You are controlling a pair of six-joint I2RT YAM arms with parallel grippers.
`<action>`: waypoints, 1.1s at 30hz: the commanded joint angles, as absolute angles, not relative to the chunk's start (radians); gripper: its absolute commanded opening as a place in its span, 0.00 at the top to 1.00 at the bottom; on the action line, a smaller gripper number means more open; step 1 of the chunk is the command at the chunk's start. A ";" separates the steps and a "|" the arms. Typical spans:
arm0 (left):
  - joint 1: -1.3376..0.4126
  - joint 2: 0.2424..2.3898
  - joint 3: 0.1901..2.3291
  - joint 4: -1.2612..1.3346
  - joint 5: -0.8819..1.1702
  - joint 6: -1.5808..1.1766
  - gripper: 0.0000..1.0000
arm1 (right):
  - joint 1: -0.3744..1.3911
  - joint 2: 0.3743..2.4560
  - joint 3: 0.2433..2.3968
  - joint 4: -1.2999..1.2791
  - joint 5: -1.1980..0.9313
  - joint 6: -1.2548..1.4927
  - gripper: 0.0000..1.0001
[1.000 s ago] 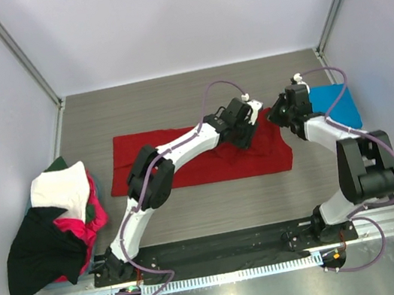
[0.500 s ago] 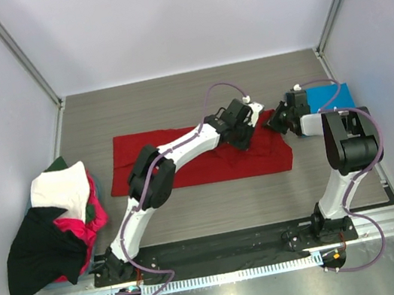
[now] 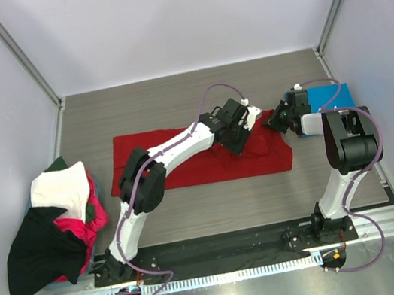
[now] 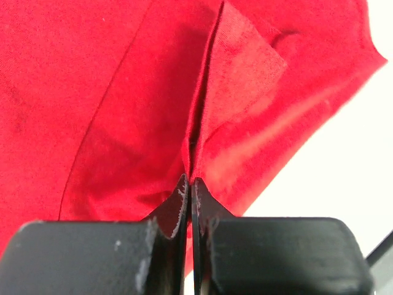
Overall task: Fold and stack the t-shirts
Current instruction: Fold the tshirt
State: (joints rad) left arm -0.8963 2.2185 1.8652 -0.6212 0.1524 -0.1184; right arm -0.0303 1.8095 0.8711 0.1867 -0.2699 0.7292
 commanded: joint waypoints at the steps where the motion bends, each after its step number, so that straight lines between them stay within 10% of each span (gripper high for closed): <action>1: -0.896 2.119 1.838 -0.663 0.202 -0.057 1.00 | -0.034 1.813 0.900 0.190 -0.273 0.704 0.99; 10: -0.911 2.046 1.723 -0.664 0.317 -0.005 0.94 | -0.034 1.822 0.907 0.173 -0.265 0.692 0.99; 20: -0.917 2.045 1.623 -0.686 0.482 0.031 0.60 | -0.034 1.824 0.908 0.161 -0.265 0.687 0.99; 33: -0.867 1.979 1.652 -0.494 0.301 -0.144 0.40 | -0.034 1.816 0.905 0.160 -0.270 0.684 0.99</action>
State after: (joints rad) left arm -0.8814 2.0148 1.5970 -0.5716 0.3367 -0.0818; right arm -0.0303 1.8133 0.8791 0.1726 -0.2718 0.7090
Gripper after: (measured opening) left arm 0.592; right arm 0.024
